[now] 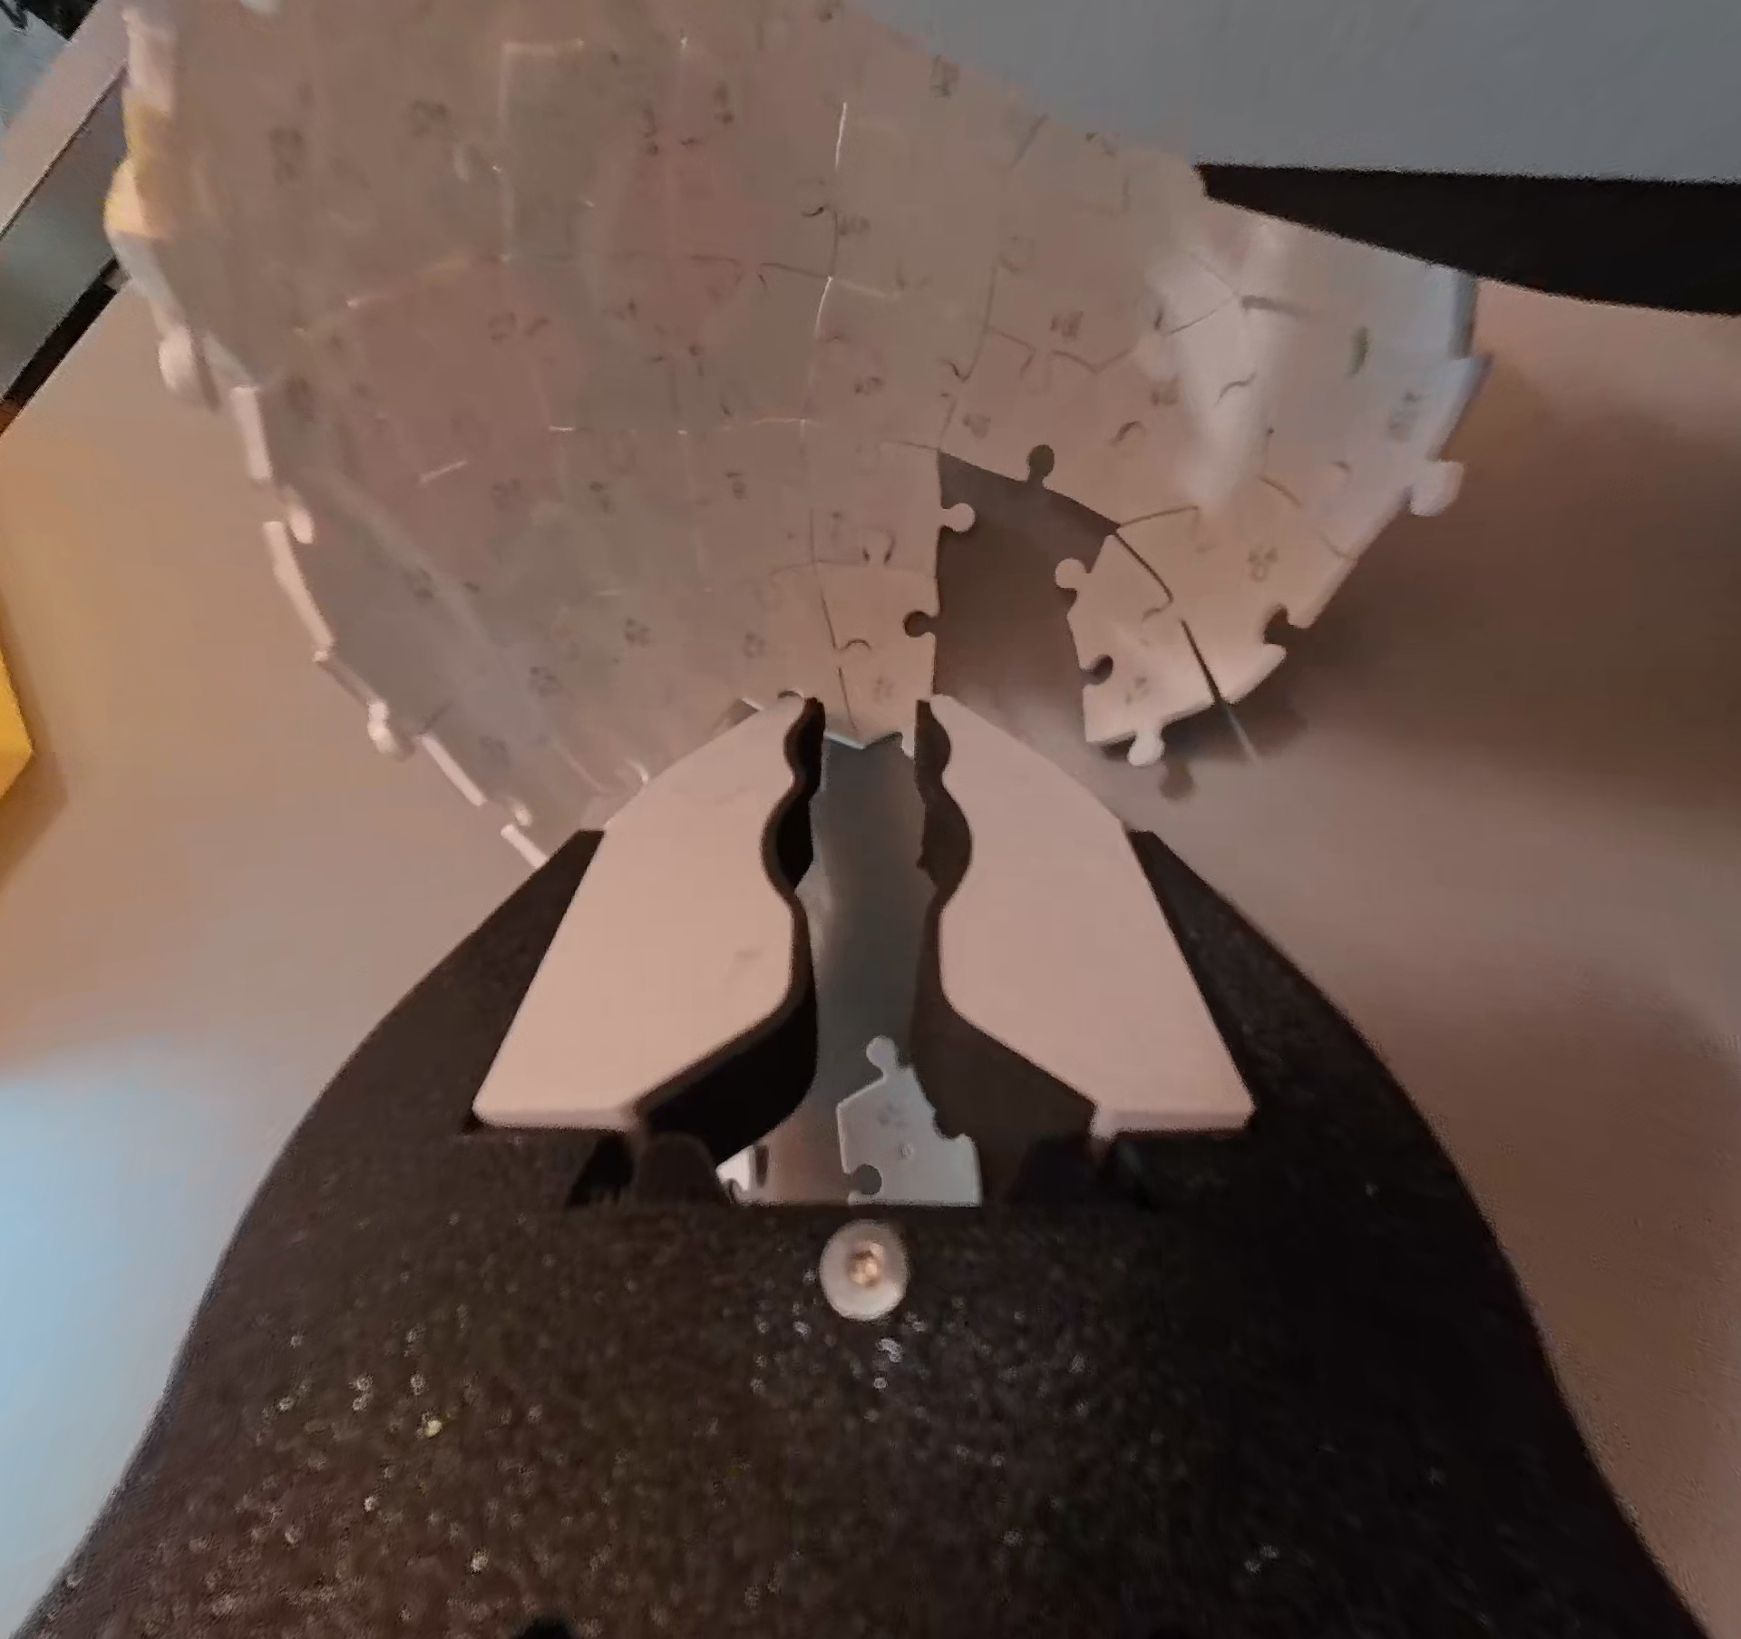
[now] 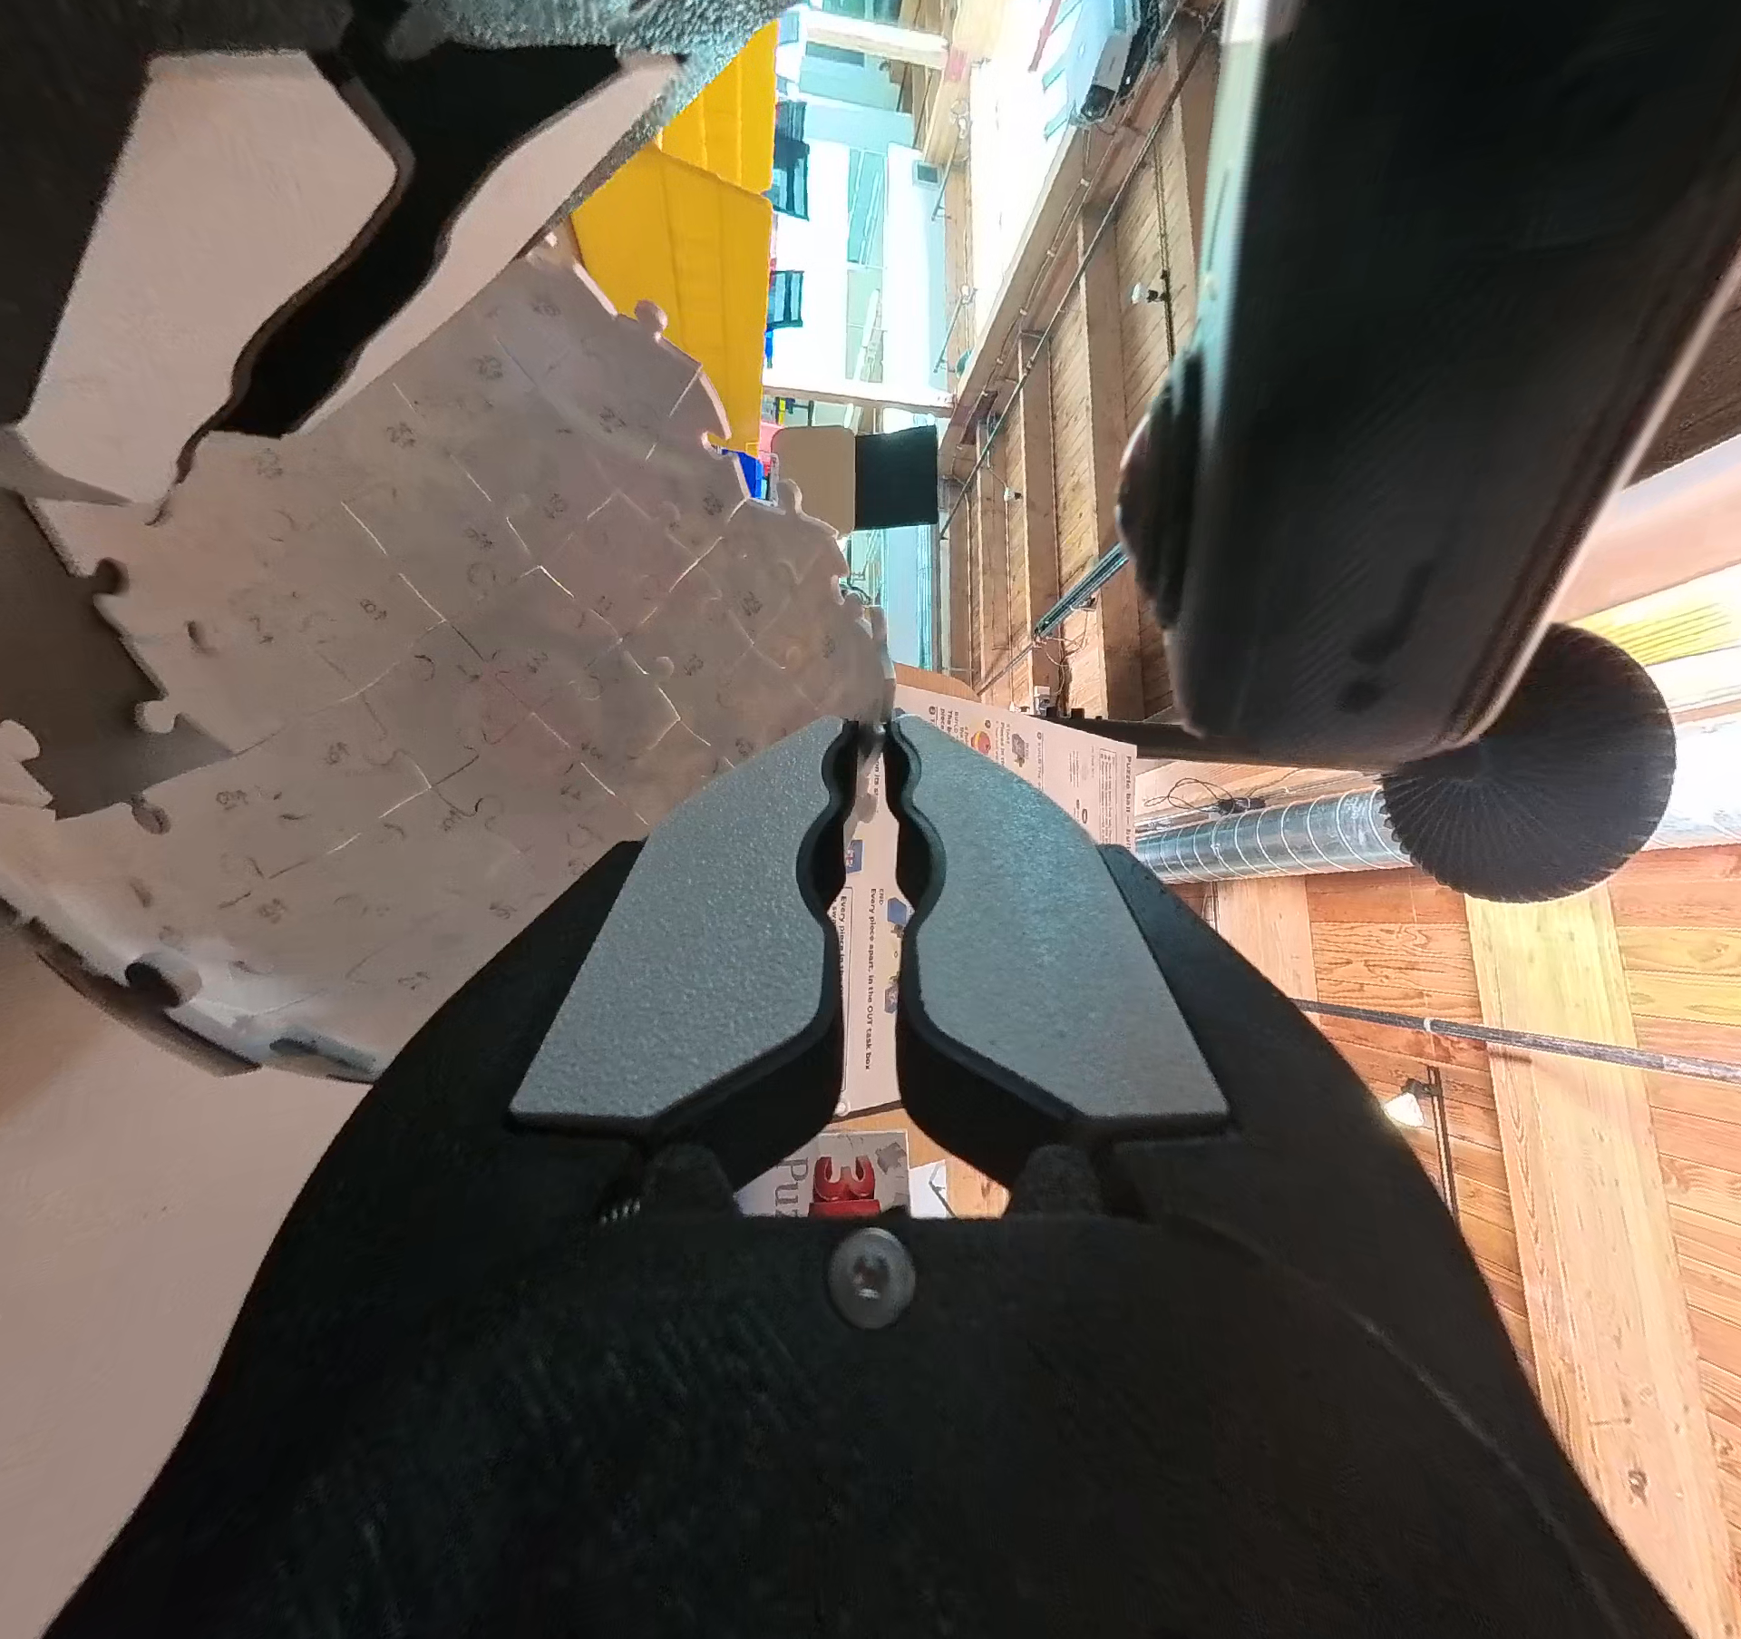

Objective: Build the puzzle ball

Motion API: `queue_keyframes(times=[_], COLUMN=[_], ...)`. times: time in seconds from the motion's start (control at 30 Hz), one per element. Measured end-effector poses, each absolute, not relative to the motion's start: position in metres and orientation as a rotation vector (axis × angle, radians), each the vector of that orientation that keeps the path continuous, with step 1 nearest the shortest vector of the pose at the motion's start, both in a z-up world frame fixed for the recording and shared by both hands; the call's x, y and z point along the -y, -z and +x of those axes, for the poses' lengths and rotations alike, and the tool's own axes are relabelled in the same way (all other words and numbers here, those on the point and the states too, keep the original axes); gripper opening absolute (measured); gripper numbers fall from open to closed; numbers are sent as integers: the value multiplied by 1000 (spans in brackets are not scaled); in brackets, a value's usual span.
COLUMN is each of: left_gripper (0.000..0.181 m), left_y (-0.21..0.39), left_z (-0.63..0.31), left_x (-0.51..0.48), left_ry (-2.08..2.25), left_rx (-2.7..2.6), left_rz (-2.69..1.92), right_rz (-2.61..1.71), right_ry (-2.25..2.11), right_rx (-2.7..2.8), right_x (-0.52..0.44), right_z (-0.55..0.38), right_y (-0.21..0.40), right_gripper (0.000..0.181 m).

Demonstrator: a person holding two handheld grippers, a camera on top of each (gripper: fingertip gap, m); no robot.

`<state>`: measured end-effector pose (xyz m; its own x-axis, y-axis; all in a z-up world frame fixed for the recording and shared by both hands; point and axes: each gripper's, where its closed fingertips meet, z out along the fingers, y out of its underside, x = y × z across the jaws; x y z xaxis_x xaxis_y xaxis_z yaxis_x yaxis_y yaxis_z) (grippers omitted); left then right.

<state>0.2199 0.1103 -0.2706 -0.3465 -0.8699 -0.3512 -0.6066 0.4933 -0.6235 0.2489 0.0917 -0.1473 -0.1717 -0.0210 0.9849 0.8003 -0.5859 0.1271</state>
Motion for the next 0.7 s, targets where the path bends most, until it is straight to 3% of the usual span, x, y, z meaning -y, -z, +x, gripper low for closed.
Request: queue_keyframes(times=[0.27,0.43,0.7], left_gripper=[18,0,0], left_y=[269,261,270], left_z=[221,232,243], left_x=[-103,-100,-99], left_ry=[527,529,479], left_rx=[-2101,-2089,-2109], left_rz=[-1160,-1105,-1107], right_rz=[-1514,-1514,-1518], right_ry=[1816,1813,1800], right_rx=[904,896,862], right_x=[-91,-91,-89], right_z=[250,251,253], right_y=[148,148,147], right_gripper=[5,5,5])
